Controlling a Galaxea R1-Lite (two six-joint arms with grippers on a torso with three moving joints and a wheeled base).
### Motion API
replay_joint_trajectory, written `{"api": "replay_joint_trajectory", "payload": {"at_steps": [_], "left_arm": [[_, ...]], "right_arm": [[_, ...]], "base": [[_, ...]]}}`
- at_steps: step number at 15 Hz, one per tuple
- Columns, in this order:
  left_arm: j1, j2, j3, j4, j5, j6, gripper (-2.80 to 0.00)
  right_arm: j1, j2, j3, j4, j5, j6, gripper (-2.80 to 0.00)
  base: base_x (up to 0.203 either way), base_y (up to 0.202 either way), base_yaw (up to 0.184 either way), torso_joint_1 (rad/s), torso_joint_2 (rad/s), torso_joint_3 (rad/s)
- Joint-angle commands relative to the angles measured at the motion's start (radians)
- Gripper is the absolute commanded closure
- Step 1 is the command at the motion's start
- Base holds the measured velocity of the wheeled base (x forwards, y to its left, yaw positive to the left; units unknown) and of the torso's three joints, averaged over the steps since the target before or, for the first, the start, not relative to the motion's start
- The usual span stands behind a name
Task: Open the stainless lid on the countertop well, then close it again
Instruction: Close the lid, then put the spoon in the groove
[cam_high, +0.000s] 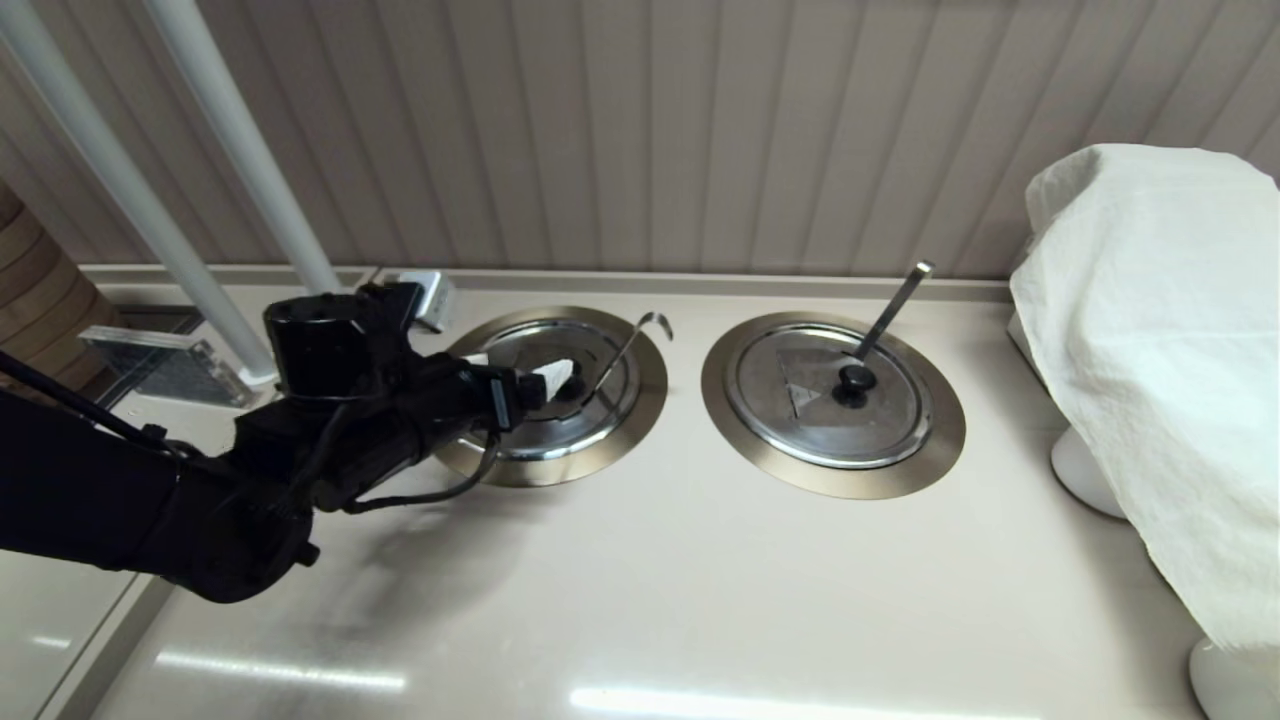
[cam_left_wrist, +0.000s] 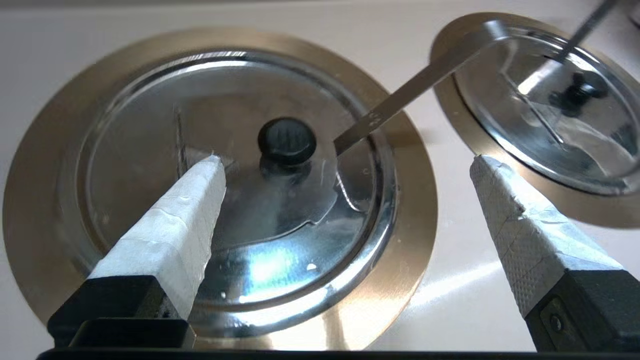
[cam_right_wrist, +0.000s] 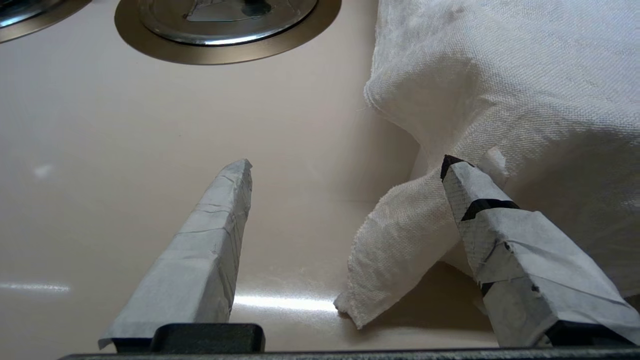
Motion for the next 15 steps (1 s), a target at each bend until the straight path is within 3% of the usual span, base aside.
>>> {"api": "replay_joint_trajectory", "payload": {"at_steps": [1,2,3,4,9,15], "left_arm": [[0.029,-0.005,0.020,-0.043,-0.123,0.072,-2.80],[0.057,0.013,0.008,-0.051,-0.241,0.097,-2.80],[0.076,0.056,-0.032,-0.055,-0.312,0.109,-2.80],[0.083,0.106,-0.081,-0.058,-0.339,0.115,-2.80],[0.097,0.351,-0.297,-0.060,-0.365,0.242,-2.80],[0.093,0.463,-0.475,-0.052,-0.413,0.315,-2.80]], "right_arm": [[0.000,0.000,0.000,0.000,0.000,0.000,-2.80],[0.000,0.001,0.000,0.000,-0.001,0.000,-2.80],[0.000,0.001,0.000,0.000,0.001,0.000,-2.80],[0.001,0.000,0.000,0.000,0.000,0.000,-2.80],[0.000,0.002,0.000,0.000,0.001,0.000,-2.80],[0.000,0.002,0.000,0.000,0.001,0.000,-2.80]], "base": [[0.000,0.000,0.000,0.000,0.00,0.000],[0.000,0.000,0.000,0.000,0.00,0.000],[0.000,0.000,0.000,0.000,0.00,0.000],[0.000,0.000,0.000,0.000,0.00,0.000],[0.000,0.000,0.000,0.000,0.00,0.000],[0.000,0.000,0.000,0.000,0.00,0.000]]}}
